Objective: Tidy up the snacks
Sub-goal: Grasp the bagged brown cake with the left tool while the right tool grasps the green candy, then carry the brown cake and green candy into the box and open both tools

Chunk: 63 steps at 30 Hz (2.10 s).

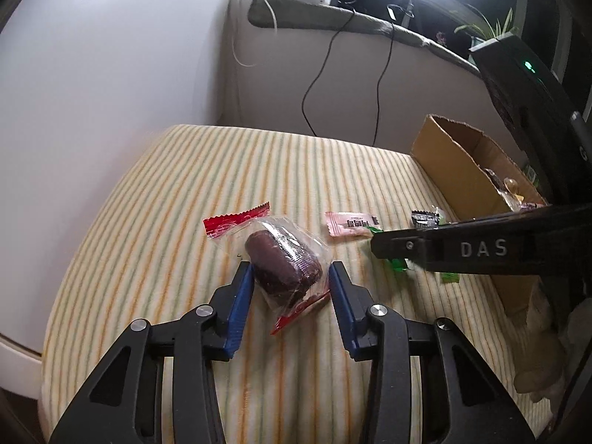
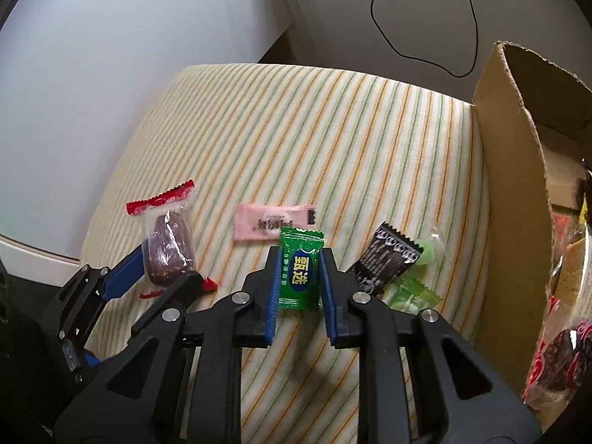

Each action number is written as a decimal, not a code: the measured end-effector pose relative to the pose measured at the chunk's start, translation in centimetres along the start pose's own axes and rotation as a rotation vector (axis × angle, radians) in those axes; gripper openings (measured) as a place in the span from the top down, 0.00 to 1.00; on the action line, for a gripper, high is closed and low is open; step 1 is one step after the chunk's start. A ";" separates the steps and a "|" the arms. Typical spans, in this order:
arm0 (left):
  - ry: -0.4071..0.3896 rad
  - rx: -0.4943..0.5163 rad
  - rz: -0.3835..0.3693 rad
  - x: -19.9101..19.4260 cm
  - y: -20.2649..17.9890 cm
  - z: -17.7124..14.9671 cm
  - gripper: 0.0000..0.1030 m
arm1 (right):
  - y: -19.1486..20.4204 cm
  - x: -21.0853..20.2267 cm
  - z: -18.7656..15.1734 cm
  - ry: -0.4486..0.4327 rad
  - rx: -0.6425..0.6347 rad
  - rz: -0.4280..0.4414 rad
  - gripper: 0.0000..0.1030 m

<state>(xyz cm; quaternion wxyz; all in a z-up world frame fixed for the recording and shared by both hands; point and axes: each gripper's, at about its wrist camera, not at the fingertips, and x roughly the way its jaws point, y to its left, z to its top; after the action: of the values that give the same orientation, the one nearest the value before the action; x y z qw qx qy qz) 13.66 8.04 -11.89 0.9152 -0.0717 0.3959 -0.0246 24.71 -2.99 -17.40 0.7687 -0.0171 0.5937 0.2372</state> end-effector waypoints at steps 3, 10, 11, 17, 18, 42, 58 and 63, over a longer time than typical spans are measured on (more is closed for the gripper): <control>-0.011 -0.022 0.000 -0.7 0.6 -0.2 0.61 | 0.5 -0.3 -0.3 -0.018 -0.010 0.021 0.81; -0.035 -0.041 0.005 -2.1 1.0 -0.4 0.61 | 0.6 -1.7 -0.9 -0.053 -0.019 0.070 0.81; -0.040 -0.043 0.001 -2.4 0.9 -0.3 0.61 | 0.5 -2.1 -1.0 -0.054 -0.019 0.082 0.81; -0.080 -0.028 -0.023 -4.1 -0.5 0.2 0.61 | 0.3 -5.4 -2.4 -0.104 -0.070 0.088 0.81; -0.087 -0.024 -0.028 -4.4 -0.9 0.3 0.61 | 0.2 -6.1 -2.7 -0.119 -0.079 0.087 0.81; -0.110 0.099 -0.183 -1.8 -12.7 5.9 0.61 | -12.3 -18.4 -7.6 -0.343 -0.029 -0.025 0.81; -0.048 0.200 -0.233 2.6 -19.8 9.0 0.61 | -19.2 -16.8 -7.9 -0.338 0.049 -0.063 0.81; -0.042 0.222 -0.239 3.0 -21.0 9.2 0.60 | -20.1 -16.5 -8.0 -0.334 0.060 -0.058 0.81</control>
<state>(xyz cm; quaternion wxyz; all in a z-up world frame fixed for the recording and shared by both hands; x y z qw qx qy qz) 22.64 -11.98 -4.64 0.9160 -0.0172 0.3604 -0.1756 22.19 -28.92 -9.74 0.8634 0.0285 0.4638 0.1966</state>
